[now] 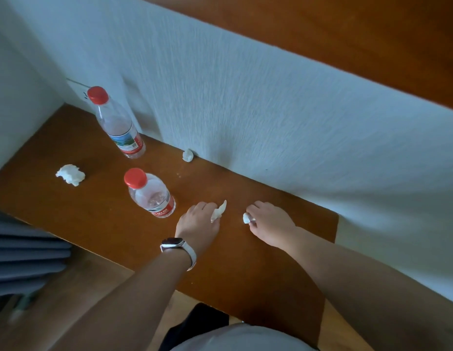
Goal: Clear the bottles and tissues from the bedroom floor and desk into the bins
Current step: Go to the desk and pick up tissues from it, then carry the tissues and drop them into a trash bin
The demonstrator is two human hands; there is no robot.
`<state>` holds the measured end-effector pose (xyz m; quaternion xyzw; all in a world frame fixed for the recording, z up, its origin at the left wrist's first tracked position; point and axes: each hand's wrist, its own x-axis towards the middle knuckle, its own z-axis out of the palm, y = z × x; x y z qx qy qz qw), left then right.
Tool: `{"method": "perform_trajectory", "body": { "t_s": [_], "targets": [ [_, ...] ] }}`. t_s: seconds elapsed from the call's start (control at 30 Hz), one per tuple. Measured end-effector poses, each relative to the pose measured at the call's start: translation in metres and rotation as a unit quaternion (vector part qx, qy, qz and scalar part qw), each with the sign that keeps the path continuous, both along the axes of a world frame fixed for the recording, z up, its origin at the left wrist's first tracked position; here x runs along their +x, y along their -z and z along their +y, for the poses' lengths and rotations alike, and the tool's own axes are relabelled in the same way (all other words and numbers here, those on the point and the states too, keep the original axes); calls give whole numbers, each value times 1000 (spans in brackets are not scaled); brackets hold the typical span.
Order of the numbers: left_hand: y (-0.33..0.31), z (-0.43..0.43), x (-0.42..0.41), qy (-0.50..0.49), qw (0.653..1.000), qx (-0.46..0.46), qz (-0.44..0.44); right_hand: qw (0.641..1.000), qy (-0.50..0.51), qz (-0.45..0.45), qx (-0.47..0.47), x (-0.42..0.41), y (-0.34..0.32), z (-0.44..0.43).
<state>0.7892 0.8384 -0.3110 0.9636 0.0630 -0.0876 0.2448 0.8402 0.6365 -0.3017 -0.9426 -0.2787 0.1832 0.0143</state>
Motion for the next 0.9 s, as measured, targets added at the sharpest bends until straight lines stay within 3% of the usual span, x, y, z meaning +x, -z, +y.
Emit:
{"method": "perform_trajectory", "body": {
  "t_s": [0.47, 0.9],
  "targets": [
    [-49, -57, 0, 72, 991, -73, -80, 971, 206, -47, 108, -52, -52, -77],
    [-108, -240, -59, 244, 957, -85, -129, 897, 387, -126, 173, -188, -105, -235]
  ]
}}
